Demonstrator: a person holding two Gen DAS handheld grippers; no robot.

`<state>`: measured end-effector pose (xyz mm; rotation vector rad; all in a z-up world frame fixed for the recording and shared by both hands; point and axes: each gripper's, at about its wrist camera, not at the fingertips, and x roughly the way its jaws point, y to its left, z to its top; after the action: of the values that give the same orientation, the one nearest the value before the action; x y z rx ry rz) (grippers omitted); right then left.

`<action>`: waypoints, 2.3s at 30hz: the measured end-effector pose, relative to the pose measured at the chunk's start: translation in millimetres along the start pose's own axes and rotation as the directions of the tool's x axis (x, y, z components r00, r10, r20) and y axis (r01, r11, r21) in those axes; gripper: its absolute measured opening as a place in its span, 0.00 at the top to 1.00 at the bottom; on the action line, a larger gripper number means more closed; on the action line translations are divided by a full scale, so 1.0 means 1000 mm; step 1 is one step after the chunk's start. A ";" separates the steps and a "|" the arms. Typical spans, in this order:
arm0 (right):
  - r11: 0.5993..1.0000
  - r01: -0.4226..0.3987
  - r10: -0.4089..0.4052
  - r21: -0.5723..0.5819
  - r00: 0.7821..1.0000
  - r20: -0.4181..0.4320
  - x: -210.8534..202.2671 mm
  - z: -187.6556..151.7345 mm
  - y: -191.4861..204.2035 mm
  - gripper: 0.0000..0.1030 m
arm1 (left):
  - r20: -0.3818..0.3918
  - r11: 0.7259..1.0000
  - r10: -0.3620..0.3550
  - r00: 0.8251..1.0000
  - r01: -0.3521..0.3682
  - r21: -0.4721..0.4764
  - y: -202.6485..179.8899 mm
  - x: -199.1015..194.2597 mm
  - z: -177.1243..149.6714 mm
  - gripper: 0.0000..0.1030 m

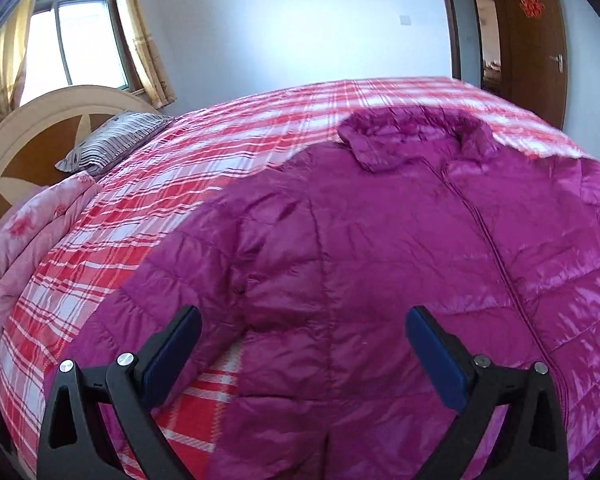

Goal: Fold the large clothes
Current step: 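Move the right tool to the jacket sleeve cuff and close on it, then lift the sleeve with the right tool and fold it across the jacket body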

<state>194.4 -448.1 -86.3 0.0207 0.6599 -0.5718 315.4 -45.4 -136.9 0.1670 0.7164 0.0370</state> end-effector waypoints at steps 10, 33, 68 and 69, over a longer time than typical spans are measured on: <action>0.964 -0.027 0.102 -0.266 0.957 0.272 -0.082 0.074 0.112 0.91 | 0.021 0.998 -0.014 1.000 0.016 -0.067 0.035 -0.013 -0.001 0.01; 0.668 -0.254 0.439 -0.699 0.894 0.094 -0.066 -0.010 0.417 0.91 | -0.028 0.989 0.057 0.998 -0.060 -0.135 0.099 0.003 -0.020 0.01; 0.881 -0.459 0.436 -0.111 0.881 -0.181 0.133 0.033 0.270 0.55 | -0.121 1.000 -0.010 0.993 0.012 0.019 -0.070 0.122 0.070 0.01; 0.880 -0.463 0.439 -0.105 0.878 -0.193 0.135 0.033 0.269 0.55 | -0.125 1.000 -0.011 0.992 0.014 0.018 -0.070 0.124 0.069 0.01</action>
<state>436.5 -293.3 -182.0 0.0820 0.8257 -0.0652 452.5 -112.7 -178.0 0.1798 0.8432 0.0286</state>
